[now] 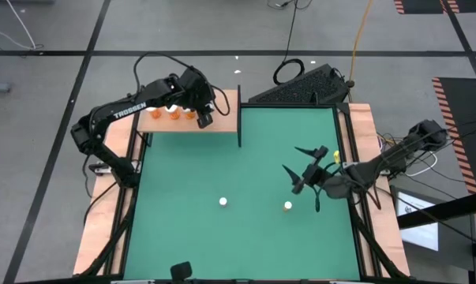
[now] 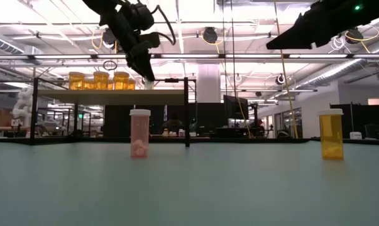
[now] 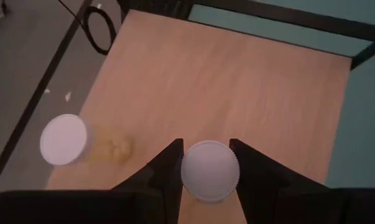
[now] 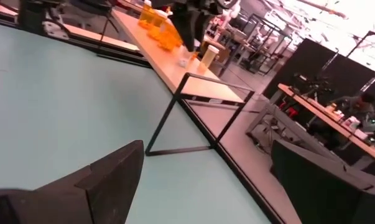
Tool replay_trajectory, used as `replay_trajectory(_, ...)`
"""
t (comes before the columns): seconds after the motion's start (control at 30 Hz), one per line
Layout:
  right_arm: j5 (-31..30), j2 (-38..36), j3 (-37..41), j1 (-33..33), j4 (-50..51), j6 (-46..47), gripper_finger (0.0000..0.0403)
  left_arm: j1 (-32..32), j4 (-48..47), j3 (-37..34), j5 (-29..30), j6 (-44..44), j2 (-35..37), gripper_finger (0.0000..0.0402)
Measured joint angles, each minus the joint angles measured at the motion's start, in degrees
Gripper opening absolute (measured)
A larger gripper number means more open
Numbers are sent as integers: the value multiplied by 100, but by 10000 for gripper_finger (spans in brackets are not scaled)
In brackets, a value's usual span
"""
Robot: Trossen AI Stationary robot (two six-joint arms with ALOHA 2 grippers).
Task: Pick and place medicine bottles onto shelf by color
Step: Put the small blue pill bottle on the shelf aligned with the other small yellow pill bottle
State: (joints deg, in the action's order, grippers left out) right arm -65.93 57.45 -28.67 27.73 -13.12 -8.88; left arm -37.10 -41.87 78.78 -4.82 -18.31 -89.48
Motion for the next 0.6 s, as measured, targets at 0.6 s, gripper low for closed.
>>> replay_trajectory(0.6, 493, 0, 22, -383, -128, -121, 349, -33, -2, -70, 39, -196, -19, 139)
